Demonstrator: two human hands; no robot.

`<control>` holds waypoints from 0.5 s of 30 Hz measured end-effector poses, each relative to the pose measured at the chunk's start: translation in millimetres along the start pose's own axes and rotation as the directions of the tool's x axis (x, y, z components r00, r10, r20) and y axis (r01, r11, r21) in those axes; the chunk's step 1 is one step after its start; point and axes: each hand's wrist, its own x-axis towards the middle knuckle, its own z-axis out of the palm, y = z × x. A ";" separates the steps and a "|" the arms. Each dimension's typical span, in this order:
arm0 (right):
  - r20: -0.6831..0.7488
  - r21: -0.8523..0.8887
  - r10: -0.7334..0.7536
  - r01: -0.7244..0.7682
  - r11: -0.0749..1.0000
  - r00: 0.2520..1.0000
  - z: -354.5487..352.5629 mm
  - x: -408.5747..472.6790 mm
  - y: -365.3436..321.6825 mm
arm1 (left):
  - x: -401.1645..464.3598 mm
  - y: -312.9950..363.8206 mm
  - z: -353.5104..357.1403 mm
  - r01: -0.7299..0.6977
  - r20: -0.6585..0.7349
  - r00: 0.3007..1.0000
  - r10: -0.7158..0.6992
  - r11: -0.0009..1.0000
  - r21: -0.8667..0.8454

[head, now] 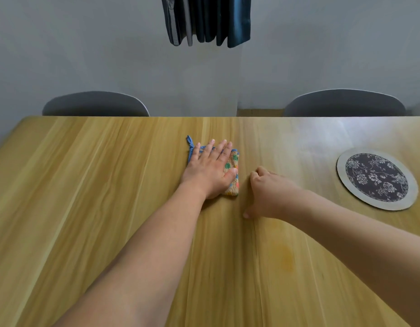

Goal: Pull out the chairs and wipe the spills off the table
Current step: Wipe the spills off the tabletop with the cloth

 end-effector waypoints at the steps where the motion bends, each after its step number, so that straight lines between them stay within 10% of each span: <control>1: 0.004 -0.012 -0.001 0.001 1.000 1.000 2.6 -1.3 -2.0 | -3.8 0.3 1.2 0.000 0.002 1.000 0.000 1.000 0.002; 15: 0.089 -0.071 0.066 -0.060 0.996 0.994 4.6 -3.2 -17.2 | -94.4 20.2 14.8 0.023 0.045 0.999 -0.024 1.000 0.015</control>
